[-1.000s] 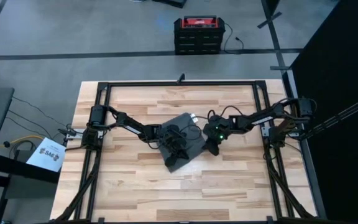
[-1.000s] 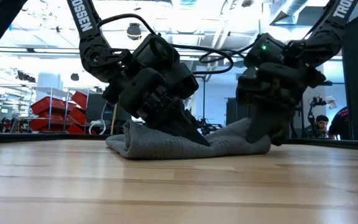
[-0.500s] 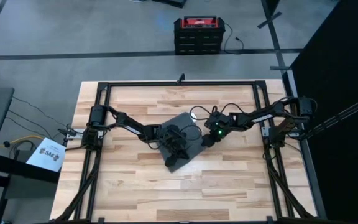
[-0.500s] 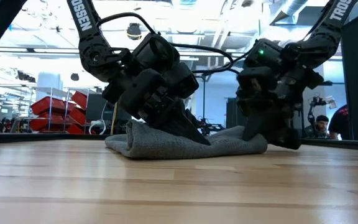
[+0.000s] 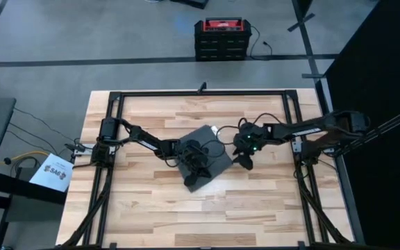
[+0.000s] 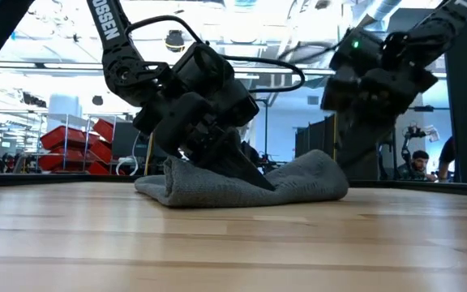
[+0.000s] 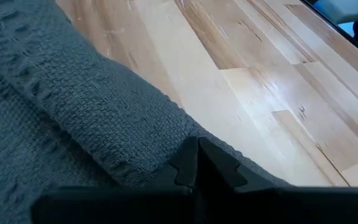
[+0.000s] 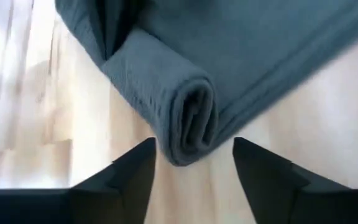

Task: Roll towel
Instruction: Roll the gray towel

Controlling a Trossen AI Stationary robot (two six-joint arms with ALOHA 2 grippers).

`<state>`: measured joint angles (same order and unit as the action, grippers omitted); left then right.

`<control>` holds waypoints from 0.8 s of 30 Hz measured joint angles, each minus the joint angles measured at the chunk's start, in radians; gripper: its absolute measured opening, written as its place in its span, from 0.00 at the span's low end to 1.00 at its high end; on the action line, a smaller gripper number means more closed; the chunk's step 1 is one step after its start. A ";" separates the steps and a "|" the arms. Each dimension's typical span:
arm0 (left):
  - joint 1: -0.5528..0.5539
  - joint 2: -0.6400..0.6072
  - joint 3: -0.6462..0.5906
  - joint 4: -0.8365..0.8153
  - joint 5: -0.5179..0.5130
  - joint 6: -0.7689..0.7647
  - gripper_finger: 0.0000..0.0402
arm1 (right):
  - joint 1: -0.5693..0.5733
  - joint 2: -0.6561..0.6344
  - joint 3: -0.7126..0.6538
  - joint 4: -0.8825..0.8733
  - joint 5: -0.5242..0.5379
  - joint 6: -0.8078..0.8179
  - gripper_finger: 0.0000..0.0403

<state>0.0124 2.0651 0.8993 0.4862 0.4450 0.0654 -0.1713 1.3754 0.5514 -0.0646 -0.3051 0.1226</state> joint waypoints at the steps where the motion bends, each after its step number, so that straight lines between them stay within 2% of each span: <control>1: 0.000 0.000 0.000 0.002 0.009 0.000 0.00 | 0.006 -0.020 -0.002 -0.002 0.021 -0.054 0.54; 4: 0.000 0.001 -0.001 0.000 0.042 -0.019 0.00 | 0.029 -0.066 -0.002 0.040 0.091 -0.247 0.61; 6: 0.000 0.002 -0.001 -0.001 0.089 -0.028 0.00 | 0.045 -0.075 -0.005 0.097 0.104 -0.371 0.64; 9: -0.002 0.002 -0.001 -0.005 0.156 -0.033 0.00 | 0.069 -0.044 -0.037 0.249 0.093 -0.458 0.65; 16: 0.004 -0.002 0.002 -0.090 0.306 0.054 0.00 | 0.170 0.058 -0.078 0.440 0.072 -0.392 0.65; 20: 0.020 -0.047 0.002 -0.224 0.323 0.121 0.00 | 0.237 0.117 -0.078 0.570 0.077 -0.318 0.65; 24: 0.025 -0.111 -0.001 -0.378 0.327 0.184 0.00 | 0.277 0.211 -0.078 0.760 0.104 -0.315 0.65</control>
<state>0.0376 1.9541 0.8984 0.1079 0.7724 0.2495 0.1057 1.5865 0.4736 0.6958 -0.2009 -0.1923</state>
